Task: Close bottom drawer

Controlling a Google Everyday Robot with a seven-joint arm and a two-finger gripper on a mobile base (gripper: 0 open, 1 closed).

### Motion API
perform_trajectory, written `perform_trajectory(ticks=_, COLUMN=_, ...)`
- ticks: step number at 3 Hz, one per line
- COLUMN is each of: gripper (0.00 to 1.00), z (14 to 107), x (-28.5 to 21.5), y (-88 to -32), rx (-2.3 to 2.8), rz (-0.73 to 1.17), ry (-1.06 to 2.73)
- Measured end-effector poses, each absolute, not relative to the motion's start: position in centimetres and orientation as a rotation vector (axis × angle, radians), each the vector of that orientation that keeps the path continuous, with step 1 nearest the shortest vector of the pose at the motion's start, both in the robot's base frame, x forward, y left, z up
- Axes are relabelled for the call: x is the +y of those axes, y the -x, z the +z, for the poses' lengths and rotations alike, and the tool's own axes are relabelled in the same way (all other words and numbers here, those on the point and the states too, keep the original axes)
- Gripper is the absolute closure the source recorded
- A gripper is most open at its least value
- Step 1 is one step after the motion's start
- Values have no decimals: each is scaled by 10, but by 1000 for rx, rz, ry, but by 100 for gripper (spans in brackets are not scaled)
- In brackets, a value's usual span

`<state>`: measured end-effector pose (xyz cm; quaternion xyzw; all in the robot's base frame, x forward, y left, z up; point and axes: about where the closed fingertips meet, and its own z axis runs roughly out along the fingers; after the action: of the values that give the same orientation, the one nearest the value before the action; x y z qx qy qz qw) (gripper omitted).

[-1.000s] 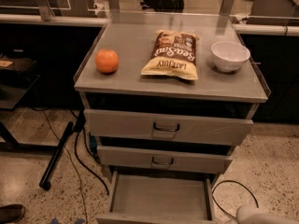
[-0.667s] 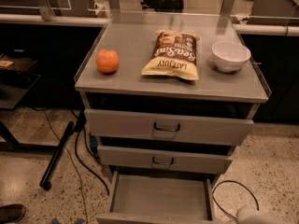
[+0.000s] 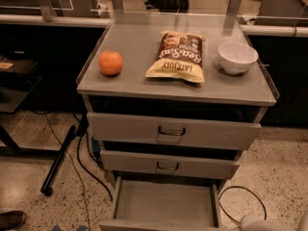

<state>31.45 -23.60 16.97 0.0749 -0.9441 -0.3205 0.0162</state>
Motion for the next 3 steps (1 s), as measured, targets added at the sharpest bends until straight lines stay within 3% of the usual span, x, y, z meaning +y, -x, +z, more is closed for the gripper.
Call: perform_trajectory(ticks=3, gripper=100, z=186, x=-229, y=-395, rx=-3086, rz=-1113, ry=-137)
